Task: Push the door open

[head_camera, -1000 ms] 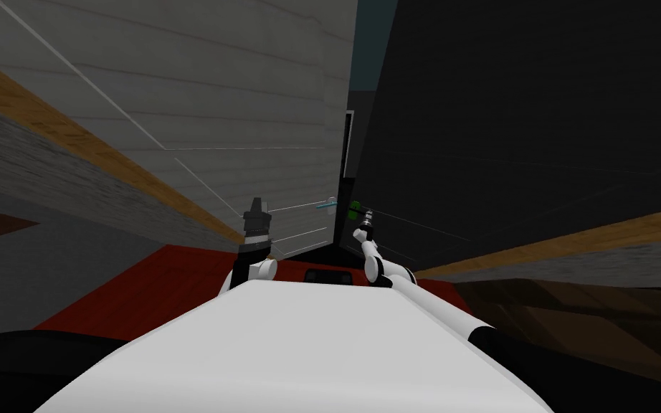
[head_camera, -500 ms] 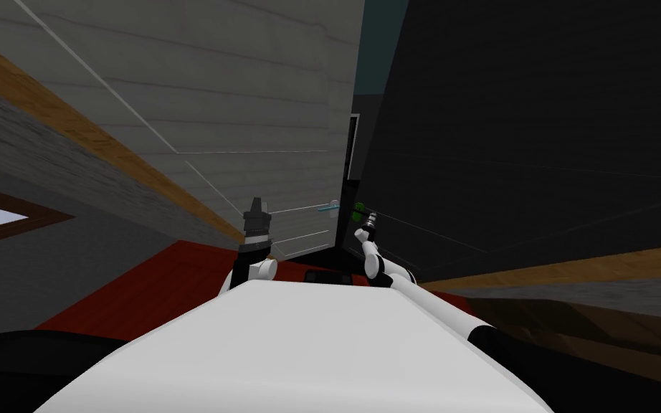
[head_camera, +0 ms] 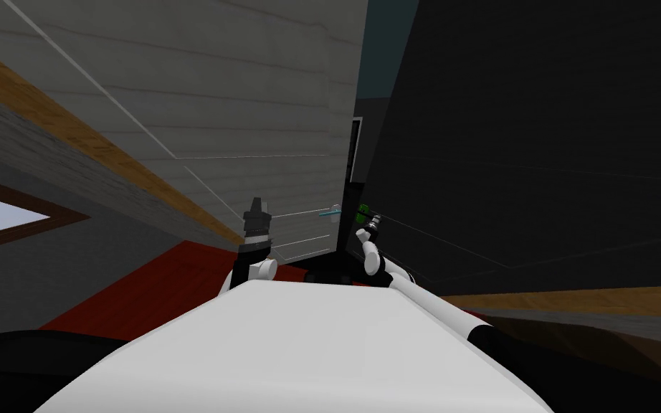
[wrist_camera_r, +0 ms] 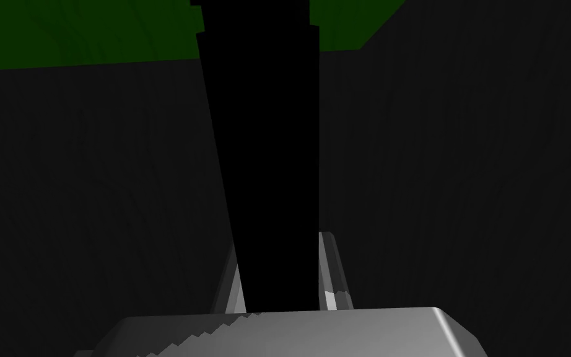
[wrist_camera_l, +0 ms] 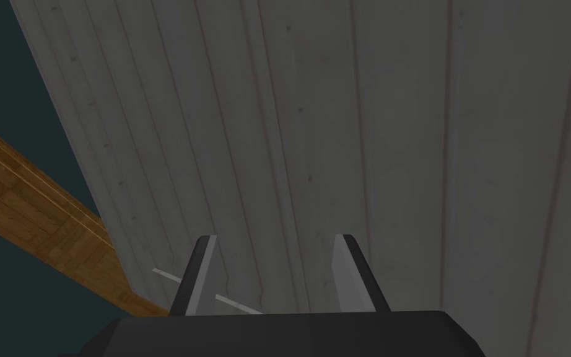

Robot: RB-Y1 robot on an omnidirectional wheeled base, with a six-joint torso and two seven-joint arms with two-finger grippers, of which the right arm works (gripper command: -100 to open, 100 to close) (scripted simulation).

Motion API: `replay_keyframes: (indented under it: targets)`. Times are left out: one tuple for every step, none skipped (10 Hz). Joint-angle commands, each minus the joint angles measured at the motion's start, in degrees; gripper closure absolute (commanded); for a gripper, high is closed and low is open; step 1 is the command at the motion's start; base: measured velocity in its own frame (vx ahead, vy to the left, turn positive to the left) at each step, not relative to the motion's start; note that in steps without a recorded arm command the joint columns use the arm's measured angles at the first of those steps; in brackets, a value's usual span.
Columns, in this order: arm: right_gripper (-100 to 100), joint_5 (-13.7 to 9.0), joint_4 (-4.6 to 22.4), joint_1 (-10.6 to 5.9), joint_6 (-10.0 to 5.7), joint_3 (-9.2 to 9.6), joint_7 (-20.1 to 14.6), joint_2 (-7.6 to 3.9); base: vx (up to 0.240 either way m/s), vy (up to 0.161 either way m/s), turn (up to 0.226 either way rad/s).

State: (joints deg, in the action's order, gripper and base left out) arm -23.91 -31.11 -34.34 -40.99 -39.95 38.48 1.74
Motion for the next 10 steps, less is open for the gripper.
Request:
replay_keyframes:
  targets:
    - [100, -0.4, 0.5, -1.09, -0.52, -1.42, 1.3, 0.95, 0.162, 0.024, 0.111]
    - [100, -0.4, 0.3, -0.14, -0.57, -1.27, 0.8, 0.2, 0.066, -0.015, -0.035]
    - [100, -1.2, 0.1, -0.09, -2.1, -2.92, 1.8, -0.78, -0.05, -0.097, 0.196]
    - [100, -1.2, 0.1, -0.09, -2.1, -2.92, 1.8, -0.78, -0.051, -0.119, 0.151]
    - [100, -1.2, 0.1, -0.09, -2.1, -2.92, 1.8, -0.78, -0.019, -0.054, 0.033]
    - [100, -2.1, -0.2, -0.19, -3.56, -4.44, 2.6, -1.51, -0.005, -0.077, 0.216]
    - [100, -2.1, -0.2, -0.19, -3.56, -4.44, 2.6, -1.51, -0.01, -0.087, 0.138]
    - [100, -2.1, 1.8, -0.19, -3.56, -4.44, 2.6, -1.51, 0.006, -0.047, 0.03]
    - [100, -2.1, -0.2, -0.19, -3.56, -4.44, 2.6, -1.51, 0.007, -0.004, -0.012]
    - [100, -3.2, -0.5, -0.32, -5.47, -6.42, 3.7, -2.33, 0.015, -0.076, 0.24]
